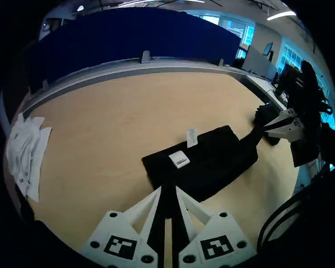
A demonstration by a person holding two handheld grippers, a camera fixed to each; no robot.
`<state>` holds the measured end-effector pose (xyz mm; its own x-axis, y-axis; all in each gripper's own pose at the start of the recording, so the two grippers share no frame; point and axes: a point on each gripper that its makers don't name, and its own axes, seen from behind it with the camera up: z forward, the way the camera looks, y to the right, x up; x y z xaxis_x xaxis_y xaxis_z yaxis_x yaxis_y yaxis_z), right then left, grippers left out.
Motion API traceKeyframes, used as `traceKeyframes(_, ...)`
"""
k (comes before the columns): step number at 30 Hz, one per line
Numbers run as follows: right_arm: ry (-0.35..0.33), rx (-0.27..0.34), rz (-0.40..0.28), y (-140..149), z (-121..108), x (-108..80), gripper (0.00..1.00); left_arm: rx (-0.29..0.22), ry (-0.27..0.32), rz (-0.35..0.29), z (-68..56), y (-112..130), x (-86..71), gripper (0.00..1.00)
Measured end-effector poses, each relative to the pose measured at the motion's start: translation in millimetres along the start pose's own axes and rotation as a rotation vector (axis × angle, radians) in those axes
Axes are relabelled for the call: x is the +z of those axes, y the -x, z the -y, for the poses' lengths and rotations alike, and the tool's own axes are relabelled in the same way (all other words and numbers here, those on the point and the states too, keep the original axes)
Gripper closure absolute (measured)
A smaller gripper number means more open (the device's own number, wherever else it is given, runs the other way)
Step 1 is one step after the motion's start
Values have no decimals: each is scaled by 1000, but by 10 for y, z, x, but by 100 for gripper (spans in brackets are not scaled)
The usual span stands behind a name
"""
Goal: Fold towel
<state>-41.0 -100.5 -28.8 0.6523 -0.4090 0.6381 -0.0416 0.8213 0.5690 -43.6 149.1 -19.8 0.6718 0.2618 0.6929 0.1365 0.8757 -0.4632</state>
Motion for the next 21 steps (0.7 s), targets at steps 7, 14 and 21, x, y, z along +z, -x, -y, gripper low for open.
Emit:
traceKeyframes(7,2,3,6,-4,-49,62,89,-10,3,2,31,0,62,93)
traceKeyframes(14,4,6,17,9,-95,195,89,-13,-2,13,74,33,179,93)
traceKeyframes(21,16,16,32,37,-167,370,88,-36,-10,26,144,74,332,93)
